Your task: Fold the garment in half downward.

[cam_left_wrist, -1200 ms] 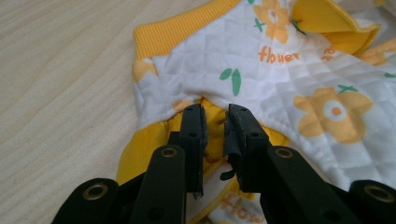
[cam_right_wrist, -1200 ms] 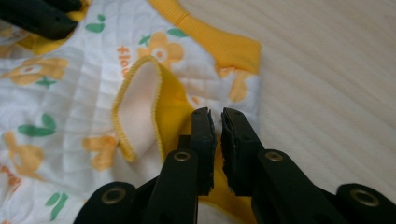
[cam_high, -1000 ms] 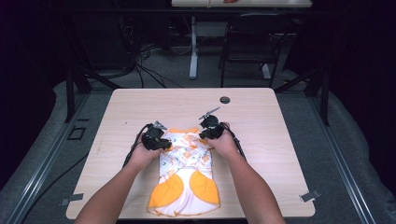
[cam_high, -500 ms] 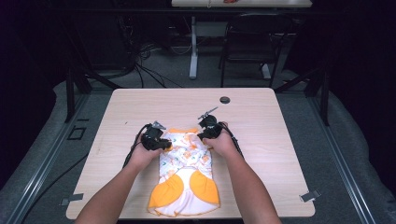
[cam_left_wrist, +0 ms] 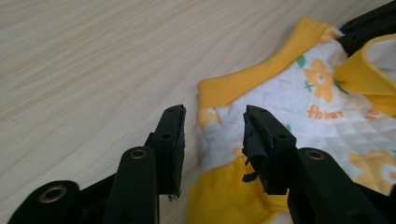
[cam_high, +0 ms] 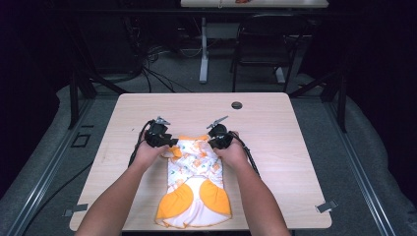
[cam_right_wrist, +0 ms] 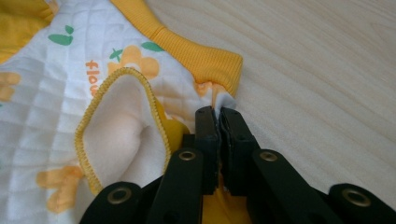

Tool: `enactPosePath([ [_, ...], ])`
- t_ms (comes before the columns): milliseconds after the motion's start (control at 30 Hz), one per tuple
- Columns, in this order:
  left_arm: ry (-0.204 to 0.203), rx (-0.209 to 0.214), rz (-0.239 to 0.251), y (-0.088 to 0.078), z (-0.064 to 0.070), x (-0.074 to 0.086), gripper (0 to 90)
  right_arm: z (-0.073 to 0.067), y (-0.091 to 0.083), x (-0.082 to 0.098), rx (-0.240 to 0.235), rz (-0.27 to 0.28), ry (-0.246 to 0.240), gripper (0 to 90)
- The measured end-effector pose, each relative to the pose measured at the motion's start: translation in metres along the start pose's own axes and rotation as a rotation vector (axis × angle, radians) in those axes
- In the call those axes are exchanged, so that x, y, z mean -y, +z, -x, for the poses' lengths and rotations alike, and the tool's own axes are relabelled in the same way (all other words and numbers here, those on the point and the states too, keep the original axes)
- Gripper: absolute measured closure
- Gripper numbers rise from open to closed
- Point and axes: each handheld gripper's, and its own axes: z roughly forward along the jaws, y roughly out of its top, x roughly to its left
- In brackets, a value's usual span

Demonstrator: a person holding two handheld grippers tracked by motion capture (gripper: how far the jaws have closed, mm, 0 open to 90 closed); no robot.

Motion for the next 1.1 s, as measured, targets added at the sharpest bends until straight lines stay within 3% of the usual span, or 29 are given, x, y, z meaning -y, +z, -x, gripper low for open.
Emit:
enactPosePath([
  [67,-0.017,-0.008,-0.01,0.003,-0.003,0.001,56.9,-0.002,0.001,0.001,0.015,0.013,0.001,85.9],
  [100,-0.017,-0.008,-0.01,0.003,-0.003,0.001,56.9,-0.002,0.001,0.001,0.015,0.013,0.001,85.9],
  [133,-0.015,-0.009,-0.015,0.004,-0.004,0.002,56.9,-0.003,0.0,0.001,0.024,0.008,-0.03,85.9],
  [200,-0.012,-0.012,-0.027,0.007,-0.005,0.002,56.9,-0.003,0.0,0.0,0.023,-0.001,-0.027,85.9],
  [300,-0.014,0.001,-0.036,0.014,-0.003,0.004,56.7,-0.003,0.0,0.001,0.018,0.009,0.011,85.8],
  [400,0.005,0.004,-0.063,0.019,0.001,0.005,56.6,-0.002,0.0,0.0,0.012,-0.006,0.005,85.8],
  [467,-0.014,0.009,-0.054,0.02,0.002,0.006,58.8,-0.001,0.0,0.0,0.01,-0.001,0.015,85.7],
  [567,-0.006,0.008,-0.038,0.02,0.002,0.008,60.1,-0.001,0.001,0.0,0.007,0.007,0.027,85.7],
  [633,-0.012,0.027,-0.037,0.02,0.002,0.008,65.3,-0.001,0.0,0.0,0.01,0.008,0.03,85.6],
  [767,-0.028,0.026,-0.059,0.019,0.004,0.007,74.6,0.0,-0.001,0.0,0.0,-0.008,0.041,85.7],
  [833,-0.016,0.026,-0.068,0.019,0.006,0.006,80.2,0.0,-0.001,-0.001,0.003,-0.01,0.047,85.9],
  [1100,0.011,0.036,-0.068,0.015,0.005,0.002,85.9,-0.001,-0.002,-0.002,0.0,-0.025,0.044,87.9],
])
